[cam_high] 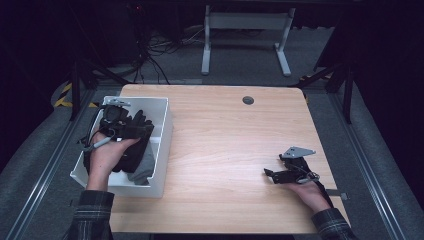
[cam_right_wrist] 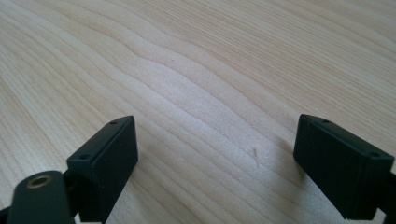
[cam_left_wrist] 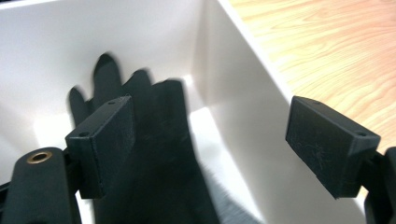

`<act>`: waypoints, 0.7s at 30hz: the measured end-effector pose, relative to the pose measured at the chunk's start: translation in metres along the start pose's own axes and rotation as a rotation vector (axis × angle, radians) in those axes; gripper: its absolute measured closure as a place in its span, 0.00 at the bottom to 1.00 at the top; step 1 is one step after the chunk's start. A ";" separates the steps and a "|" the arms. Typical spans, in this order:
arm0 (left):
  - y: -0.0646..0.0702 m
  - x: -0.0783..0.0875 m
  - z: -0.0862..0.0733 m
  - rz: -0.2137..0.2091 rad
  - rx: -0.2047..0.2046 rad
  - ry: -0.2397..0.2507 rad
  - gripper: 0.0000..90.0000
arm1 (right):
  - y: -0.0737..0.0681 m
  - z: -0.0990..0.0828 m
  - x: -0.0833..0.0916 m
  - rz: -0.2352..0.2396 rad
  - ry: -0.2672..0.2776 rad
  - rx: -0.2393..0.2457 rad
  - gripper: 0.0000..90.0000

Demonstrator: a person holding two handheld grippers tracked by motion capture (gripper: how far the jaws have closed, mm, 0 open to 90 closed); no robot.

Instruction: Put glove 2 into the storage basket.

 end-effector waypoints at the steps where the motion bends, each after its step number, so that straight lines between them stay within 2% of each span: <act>1: 0.003 -0.001 0.003 -0.006 -0.010 0.003 0.19 | 0.000 0.000 0.000 0.000 0.000 0.000 0.16; 7: 0.022 -0.004 0.014 -0.036 -0.054 0.014 0.19 | 0.000 0.000 0.000 0.001 0.000 0.000 0.16; 15: 0.048 -0.008 0.026 -0.092 -0.078 0.053 0.19 | 0.000 0.000 0.000 0.000 0.000 0.000 0.16; 21: 0.065 -0.014 0.032 -0.118 -0.108 0.057 0.19 | 0.000 0.000 0.000 0.000 0.000 0.000 0.16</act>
Point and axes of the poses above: each handheld gripper's, and its own axes: x roughly backward along the jaws, z roughly out of its top, y roughly to its right, the point moved 9 cm from there along -x, roughly forward along the jaws, and after that the axes turned 9 degrees about -x, right-handed, at the moved point
